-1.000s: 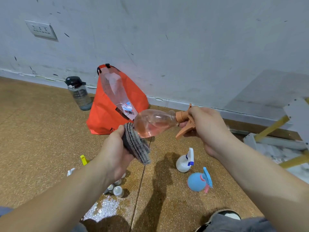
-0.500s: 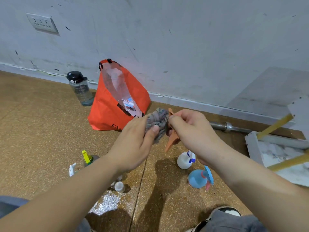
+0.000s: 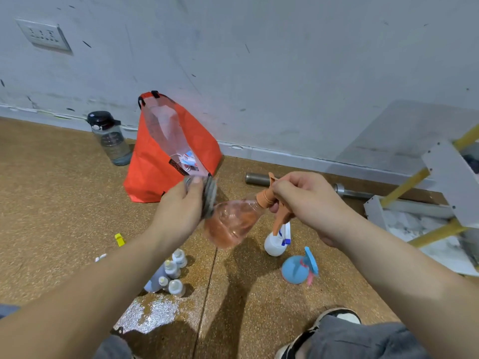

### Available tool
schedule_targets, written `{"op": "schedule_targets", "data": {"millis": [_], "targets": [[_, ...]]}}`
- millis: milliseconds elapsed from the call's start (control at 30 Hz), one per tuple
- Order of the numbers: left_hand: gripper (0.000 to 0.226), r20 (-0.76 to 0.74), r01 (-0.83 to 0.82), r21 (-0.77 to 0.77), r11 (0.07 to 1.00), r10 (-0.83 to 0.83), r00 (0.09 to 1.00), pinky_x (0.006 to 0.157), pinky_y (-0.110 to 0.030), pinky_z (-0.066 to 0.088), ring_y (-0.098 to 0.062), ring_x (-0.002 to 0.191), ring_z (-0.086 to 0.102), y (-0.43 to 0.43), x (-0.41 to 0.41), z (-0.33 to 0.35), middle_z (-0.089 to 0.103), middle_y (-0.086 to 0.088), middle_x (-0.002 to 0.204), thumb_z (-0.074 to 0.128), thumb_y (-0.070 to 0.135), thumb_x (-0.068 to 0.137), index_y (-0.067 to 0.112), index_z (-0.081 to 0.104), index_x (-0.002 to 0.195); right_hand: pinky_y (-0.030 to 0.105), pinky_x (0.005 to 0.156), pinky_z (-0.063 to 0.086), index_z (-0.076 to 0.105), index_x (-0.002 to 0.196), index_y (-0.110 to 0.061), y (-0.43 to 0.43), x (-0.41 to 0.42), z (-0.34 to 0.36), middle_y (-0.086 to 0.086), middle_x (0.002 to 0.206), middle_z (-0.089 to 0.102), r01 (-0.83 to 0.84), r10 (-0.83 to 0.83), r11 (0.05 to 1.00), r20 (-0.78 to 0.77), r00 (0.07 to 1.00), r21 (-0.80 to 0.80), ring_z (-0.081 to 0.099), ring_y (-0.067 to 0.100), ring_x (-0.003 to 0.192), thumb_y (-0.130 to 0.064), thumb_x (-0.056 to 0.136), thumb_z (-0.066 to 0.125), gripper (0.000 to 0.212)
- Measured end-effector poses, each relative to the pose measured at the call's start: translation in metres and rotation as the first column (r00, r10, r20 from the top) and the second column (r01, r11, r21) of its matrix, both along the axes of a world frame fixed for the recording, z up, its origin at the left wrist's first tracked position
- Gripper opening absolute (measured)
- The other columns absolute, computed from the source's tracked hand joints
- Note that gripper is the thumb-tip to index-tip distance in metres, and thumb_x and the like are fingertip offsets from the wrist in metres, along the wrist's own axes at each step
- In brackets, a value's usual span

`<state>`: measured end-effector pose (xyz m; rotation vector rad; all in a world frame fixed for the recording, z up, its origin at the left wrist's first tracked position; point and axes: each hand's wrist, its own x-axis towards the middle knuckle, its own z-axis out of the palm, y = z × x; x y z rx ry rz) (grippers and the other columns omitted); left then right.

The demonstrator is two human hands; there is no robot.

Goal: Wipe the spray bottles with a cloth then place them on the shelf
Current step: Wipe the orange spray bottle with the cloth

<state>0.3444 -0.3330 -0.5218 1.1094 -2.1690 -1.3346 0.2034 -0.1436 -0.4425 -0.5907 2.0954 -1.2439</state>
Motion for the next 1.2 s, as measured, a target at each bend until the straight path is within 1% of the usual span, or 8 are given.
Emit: {"op": "schedule_targets", "data": {"millis": [167,233,333,433,600,800,967,1200], "targets": [[0.042,-0.015,0.484,-0.208,0.850,-0.498,0.867,0.090,-0.036,0.054,-0.010,0.104,0.066,0.040,0.002,0.009,0.070,0.011,0.111,0.030,0.058,0.106,0.034,0.058,0.128,0.060,0.077,0.060,0.078,0.078,-0.005,0.004,-0.001,-0.001,0.021,0.076,0.073,0.033,-0.033,0.999,0.008,0.999,-0.011,0.066,0.032,0.062,-0.014,0.091,0.058,0.025],[0.039,0.058,0.450,-0.153,0.880,-0.446,0.893,0.094,-0.035,0.052,-0.014,0.107,0.065,0.037,0.004,-0.005,0.070,0.008,0.115,0.029,0.053,0.109,0.032,0.057,0.126,0.057,0.076,0.060,0.076,0.076,-0.004,0.005,0.003,-0.001,0.017,0.074,0.075,0.060,-0.059,0.998,0.009,0.998,-0.008,0.068,0.032,0.060,-0.014,0.093,0.057,0.028],[0.047,0.213,0.207,0.154,0.966,-0.237,0.948,0.102,-0.043,0.050,-0.029,0.108,0.065,0.025,0.002,-0.017,0.071,-0.008,0.115,0.033,0.045,0.111,0.012,0.064,0.121,0.048,0.073,0.061,0.074,0.087,0.000,0.010,0.009,-0.006,0.009,0.075,0.078,0.079,-0.079,0.997,-0.013,0.997,0.021,0.070,0.029,0.061,-0.018,0.098,0.055,0.029],[0.048,0.301,0.097,0.312,0.945,-0.196,0.933,0.095,-0.048,0.056,-0.034,0.097,0.069,0.026,0.006,-0.021,0.072,-0.015,0.104,0.040,0.049,0.103,0.007,0.064,0.107,0.038,0.065,0.057,0.072,0.089,0.004,0.014,0.014,-0.010,-0.001,0.063,0.073,0.076,-0.071,0.995,-0.079,0.994,0.061,0.068,0.022,0.053,-0.016,0.097,0.055,0.027],[0.050,0.227,0.212,0.242,0.947,-0.268,0.936,0.088,-0.052,0.059,-0.039,0.086,0.071,0.040,0.002,-0.005,0.075,-0.014,0.093,0.042,0.053,0.101,0.010,0.066,0.094,0.047,0.066,0.059,0.069,0.090,0.003,0.022,0.018,-0.028,0.006,0.081,0.079,0.087,-0.055,0.982,-0.185,0.981,0.168,0.062,0.023,0.062,-0.023,0.096,0.052,0.031],[0.040,0.348,0.384,0.087,0.919,-0.389,0.853,0.084,-0.035,0.044,-0.031,0.098,0.061,0.059,0.006,-0.008,0.065,-0.011,0.102,0.038,0.042,0.110,0.011,0.061,0.098,0.041,0.063,0.056,0.058,0.087,-0.017,0.035,0.024,-0.066,0.001,0.079,0.072,0.044,0.084,0.914,-0.294,0.952,0.403,0.069,0.022,0.066,-0.034,0.097,0.050,0.021],[0.040,0.467,0.452,0.126,0.883,-0.455,0.758,0.068,-0.032,0.037,-0.021,0.077,0.055,0.063,0.007,-0.025,0.059,-0.008,0.087,0.037,0.039,0.111,0.016,0.050,0.081,0.034,0.069,0.053,0.056,0.084,-0.018,0.034,0.015,-0.113,0.007,0.093,0.073,0.039,0.102,0.851,-0.239,0.966,0.523,0.069,0.026,0.081,-0.029,0.099,0.048,0.020],[0.038,0.568,0.460,0.210,0.863,-0.490,0.661,0.076,-0.032,0.041,-0.027,0.093,0.059,0.063,-0.010,-0.055,0.060,-0.009,0.099,0.038,0.040,0.111,0.009,0.059,0.108,0.028,0.054,0.038,0.050,0.073,-0.017,0.032,0.009,-0.196,0.004,0.069,0.057,0.172,-0.086,0.811,-0.177,0.980,0.559,0.055,0.023,0.061,-0.032,0.102,0.045,0.033]]}}
